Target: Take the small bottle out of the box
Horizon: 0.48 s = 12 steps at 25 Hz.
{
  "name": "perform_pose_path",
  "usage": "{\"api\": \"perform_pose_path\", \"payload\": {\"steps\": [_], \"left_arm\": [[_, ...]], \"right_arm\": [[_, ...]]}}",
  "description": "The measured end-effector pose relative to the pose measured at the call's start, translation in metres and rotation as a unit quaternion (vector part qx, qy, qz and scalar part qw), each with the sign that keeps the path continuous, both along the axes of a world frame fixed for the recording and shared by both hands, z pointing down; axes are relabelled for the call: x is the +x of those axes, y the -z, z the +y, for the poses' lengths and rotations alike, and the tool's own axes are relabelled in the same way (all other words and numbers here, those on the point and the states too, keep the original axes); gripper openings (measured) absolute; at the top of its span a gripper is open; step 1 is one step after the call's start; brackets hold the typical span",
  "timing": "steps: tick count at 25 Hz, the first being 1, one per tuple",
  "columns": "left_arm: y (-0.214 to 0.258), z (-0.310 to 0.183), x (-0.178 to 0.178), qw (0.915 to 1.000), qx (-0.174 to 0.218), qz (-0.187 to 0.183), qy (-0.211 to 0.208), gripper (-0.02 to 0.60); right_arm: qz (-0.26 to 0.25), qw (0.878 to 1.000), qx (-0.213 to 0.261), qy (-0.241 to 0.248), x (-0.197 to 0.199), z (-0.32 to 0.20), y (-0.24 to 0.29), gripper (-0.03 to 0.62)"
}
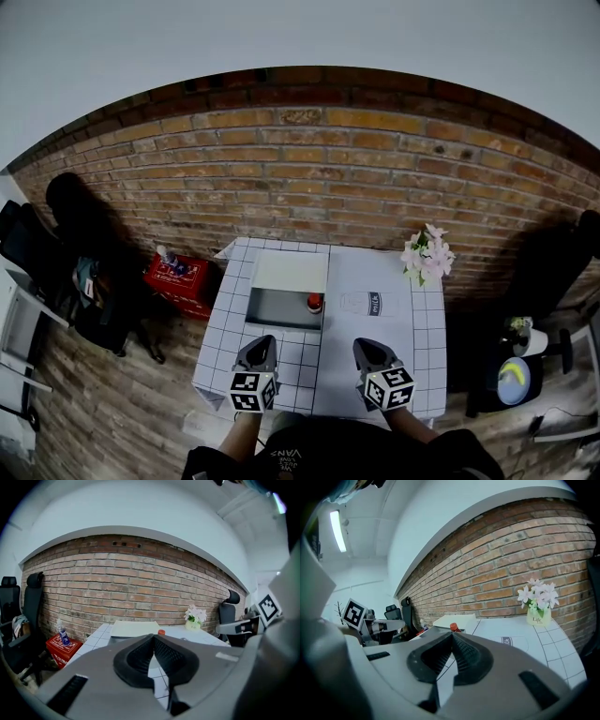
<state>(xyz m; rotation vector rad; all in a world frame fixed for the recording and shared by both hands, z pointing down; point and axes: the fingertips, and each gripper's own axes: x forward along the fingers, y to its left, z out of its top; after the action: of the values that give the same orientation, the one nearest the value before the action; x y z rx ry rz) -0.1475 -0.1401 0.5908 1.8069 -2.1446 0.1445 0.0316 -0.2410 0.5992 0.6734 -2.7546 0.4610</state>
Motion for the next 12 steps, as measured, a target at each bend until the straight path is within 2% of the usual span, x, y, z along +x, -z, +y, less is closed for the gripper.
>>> {"api": "perform_pose_path", "payload": {"steps": [8,12], "left_arm": [[-0.010,-0.030,-0.007,0.9975,-0.020,-0.017,-0.065,0.012],[-0.012,-0.041,-0.011,0.9944,-0.027,-0.009,-0.101,0.012]], "right_arm": [[-0.001,0.999,-0.014,-0.047,0.002,-0.003,-0.007,-0.002],[-0.003,0.997,-0.022,-0.079,-0.002,0.000,-0.007,-0.002]]}}
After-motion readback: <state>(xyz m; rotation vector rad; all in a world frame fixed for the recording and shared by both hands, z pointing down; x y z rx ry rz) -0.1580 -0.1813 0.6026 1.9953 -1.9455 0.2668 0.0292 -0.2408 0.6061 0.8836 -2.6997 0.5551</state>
